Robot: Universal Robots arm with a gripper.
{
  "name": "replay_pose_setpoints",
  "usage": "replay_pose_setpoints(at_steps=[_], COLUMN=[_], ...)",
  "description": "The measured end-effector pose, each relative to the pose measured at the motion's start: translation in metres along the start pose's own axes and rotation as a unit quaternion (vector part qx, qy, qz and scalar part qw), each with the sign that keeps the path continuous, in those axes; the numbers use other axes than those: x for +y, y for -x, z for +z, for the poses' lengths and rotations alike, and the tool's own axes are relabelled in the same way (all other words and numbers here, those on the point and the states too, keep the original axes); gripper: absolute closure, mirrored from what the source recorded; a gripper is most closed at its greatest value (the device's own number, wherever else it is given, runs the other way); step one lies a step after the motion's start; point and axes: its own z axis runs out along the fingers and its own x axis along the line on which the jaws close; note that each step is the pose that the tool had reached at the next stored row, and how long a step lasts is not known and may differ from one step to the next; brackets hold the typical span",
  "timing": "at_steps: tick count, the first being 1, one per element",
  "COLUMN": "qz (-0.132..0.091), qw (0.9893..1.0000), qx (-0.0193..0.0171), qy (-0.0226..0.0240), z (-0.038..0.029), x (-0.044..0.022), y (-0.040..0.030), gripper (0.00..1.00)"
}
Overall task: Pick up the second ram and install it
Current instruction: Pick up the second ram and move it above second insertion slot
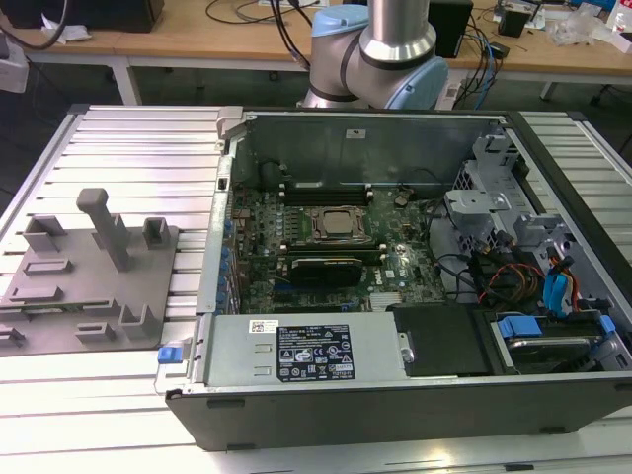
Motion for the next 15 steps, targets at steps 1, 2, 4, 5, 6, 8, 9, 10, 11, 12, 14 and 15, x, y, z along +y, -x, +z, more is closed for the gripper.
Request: replay_pose_setpoints(at_steps=[1, 2, 4, 5, 6, 8, 9, 10, 11, 12, 14, 15], qz=[0.000, 0.000, 0.000, 0.000, 0.000, 0.000, 0.000, 0.000, 0.000, 0.000, 0.000, 0.000], qw=[1.0000, 1.0000, 1.0000, 1.0000, 1.0000, 1.0000, 1.0000, 1.0000, 1.0000, 1.0000, 1.0000, 1.0000], qx=[0.0000, 0.0000, 0.0000, 0.0000, 0.0000, 0.0000, 0.0000, 0.0000, 0.0000, 0.0000, 0.0000, 0.0000], qy=[0.0000, 0.0000, 0.0000, 0.0000, 0.0000, 0.0000, -0.0001, 0.0000, 0.0000, 0.0000, 0.0000, 0.0000], z=[0.0004, 0.0012, 0.0031, 0.0040, 0.0045, 0.0053, 0.0056, 0.0064, 0.0074, 0.0082, 0.0091, 0.0097], x=[0.0000, -0.0001, -0.0001, -0.0002, -0.0002, -0.0002, -0.0003, -0.0003, -0.0003, -0.0004, -0.0004, -0.0004], y=[0.0000, 0.0000, 0.0000, 0.0000, -0.0001, -0.0001, -0.0001, -0.0001, -0.0001, -0.0001, -0.0001, -0.0001], gripper=[0.70, 0.70, 0.70, 0.70, 0.70, 0.70, 0.70, 0.70, 0.70, 0.70, 0.70, 0.70])
